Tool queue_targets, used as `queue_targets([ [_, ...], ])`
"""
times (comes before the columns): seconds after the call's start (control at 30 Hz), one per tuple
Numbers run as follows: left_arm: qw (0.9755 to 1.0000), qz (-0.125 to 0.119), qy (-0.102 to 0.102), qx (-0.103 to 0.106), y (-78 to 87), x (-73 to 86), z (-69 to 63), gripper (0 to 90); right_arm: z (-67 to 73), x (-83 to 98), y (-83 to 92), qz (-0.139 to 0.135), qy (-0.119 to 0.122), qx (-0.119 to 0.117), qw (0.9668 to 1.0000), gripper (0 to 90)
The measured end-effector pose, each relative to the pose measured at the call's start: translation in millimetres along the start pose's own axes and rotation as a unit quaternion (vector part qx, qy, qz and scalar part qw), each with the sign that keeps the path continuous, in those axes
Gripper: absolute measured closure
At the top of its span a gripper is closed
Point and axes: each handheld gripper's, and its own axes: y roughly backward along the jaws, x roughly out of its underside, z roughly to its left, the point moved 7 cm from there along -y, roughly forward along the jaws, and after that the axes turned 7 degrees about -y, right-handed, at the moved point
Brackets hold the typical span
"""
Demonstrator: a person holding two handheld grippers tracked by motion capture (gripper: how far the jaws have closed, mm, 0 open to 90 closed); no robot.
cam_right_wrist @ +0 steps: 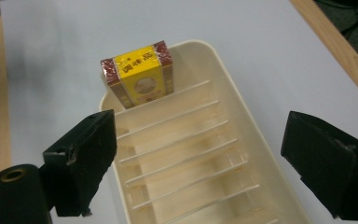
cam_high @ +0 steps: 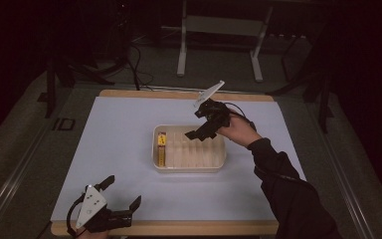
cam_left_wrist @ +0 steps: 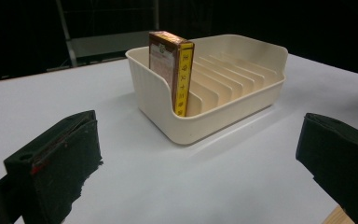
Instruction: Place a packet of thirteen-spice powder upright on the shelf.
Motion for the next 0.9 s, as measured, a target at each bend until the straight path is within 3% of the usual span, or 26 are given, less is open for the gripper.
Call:
queue_targets([
  [0.3, 1.0, 0.0, 0.0, 0.001, -0.2, -0.3, -0.1, 0.0, -7.6, 16.2, 12.8, -0.035, -0.045, 0.008, 0.9983, 10.4],
  [0.43, 1.0, 0.0, -0.001, 0.001, -0.3, -0.5, -0.5, 0.0, -11.6, 24.5, 19.3, -0.052, -0.054, 0.024, 0.9969, 10.6],
  [0.8, 1.0, 0.0, -0.002, 0.0, -0.7, -0.6, -0.6, 0.0, -20.4, 49.6, 36.0, -0.103, -0.087, 0.081, 0.9876, 10.6],
  [0.9, 1.0, 0.0, -0.002, 0.001, -0.8, -0.7, -0.8, 0.0, -22.0, 57.9, 38.8, -0.113, -0.099, 0.083, 0.9851, 10.6],
])
